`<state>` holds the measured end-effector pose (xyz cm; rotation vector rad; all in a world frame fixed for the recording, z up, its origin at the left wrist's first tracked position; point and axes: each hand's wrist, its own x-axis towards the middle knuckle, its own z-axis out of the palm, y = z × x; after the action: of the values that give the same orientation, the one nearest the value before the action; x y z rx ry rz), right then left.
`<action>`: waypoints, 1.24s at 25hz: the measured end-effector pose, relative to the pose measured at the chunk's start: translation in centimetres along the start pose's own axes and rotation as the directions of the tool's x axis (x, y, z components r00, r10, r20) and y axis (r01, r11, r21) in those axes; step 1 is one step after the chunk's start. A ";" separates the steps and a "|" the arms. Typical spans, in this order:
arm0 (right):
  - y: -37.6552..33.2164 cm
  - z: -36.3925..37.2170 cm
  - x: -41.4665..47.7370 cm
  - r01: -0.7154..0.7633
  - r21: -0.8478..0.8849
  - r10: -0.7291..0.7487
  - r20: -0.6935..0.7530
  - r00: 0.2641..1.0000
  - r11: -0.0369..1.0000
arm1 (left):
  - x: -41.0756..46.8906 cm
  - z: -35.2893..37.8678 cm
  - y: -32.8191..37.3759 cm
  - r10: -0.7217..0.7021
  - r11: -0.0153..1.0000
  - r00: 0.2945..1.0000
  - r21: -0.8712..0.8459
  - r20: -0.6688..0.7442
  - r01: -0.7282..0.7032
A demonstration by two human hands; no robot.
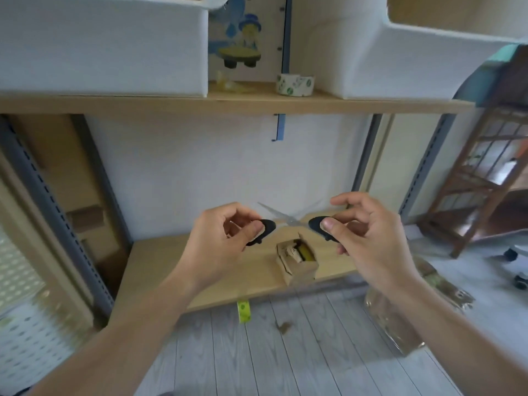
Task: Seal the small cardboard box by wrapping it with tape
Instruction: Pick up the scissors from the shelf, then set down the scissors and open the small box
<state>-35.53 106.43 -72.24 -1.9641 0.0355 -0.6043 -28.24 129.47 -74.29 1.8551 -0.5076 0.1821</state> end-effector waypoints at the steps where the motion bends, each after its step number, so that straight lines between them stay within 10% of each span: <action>1: 0.0 0.1 0.4 0.007 -0.025 -0.007 -0.002 1.000 1.000 | 0.4 -0.1 -0.3 -0.006 1.000 1.000 0.010 0.001 0.006; 12: 8.6 7.2 7.5 -0.082 -0.079 0.079 -0.038 0.996 0.994 | 7.1 7.0 -7.9 -0.274 0.951 0.958 -0.121 0.085 0.283; 20: 16.3 12.3 12.8 -0.222 -0.140 0.233 0.066 0.970 0.965 | 12.9 10.3 -14.8 -0.563 0.738 0.765 -0.226 0.313 0.636; 31: 25.1 14.8 16.2 -0.389 -0.273 0.434 0.129 0.892 0.880 | 17.0 14.4 -27.4 -0.745 0.645 0.656 -0.122 0.117 0.754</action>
<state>-9.13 102.60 -92.22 -2.1518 0.4216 -0.1342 -3.02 118.89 -96.61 1.7628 0.2513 -0.4729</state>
